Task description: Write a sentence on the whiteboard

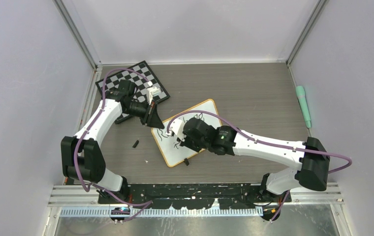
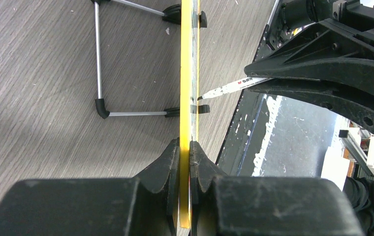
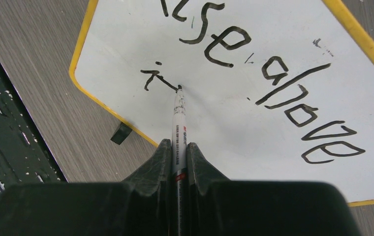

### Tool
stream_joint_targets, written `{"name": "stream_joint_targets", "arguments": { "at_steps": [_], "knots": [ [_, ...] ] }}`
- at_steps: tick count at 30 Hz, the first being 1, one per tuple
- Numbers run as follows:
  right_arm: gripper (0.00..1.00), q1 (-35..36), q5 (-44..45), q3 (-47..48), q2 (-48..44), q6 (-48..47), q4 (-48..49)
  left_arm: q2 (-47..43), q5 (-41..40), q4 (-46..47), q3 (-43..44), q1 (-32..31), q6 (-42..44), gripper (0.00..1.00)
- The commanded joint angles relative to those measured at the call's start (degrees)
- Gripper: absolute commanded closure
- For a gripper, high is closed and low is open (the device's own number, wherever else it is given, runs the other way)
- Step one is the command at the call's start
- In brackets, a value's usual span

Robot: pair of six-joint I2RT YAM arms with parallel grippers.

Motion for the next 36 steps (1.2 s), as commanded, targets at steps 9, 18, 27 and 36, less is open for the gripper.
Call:
{"name": "stream_joint_targets", "arguments": {
  "at_steps": [9, 18, 27, 36],
  "knots": [
    [1.0, -0.2, 1.2, 3.1, 1.3, -0.2, 4.7, 0.3, -0.9, -0.1, 2.0, -0.2, 1.4, 1.0],
    [1.0, -0.2, 0.1, 0.9, 1.2, 0.5, 3.2, 0.6, -0.8, 0.1, 1.8, -0.2, 1.5, 1.0],
    [1.0, -0.2, -2.5, -2.1, 0.1, 1.9, 1.8, 0.7, -0.7, 0.1, 1.8, -0.2, 1.5, 1.0],
    [1.0, -0.2, 0.7, -2.0, -1.4, 0.6, 1.2, 0.6, -0.8, 0.1, 1.8, -0.2, 1.3, 1.0]
  ]
}}
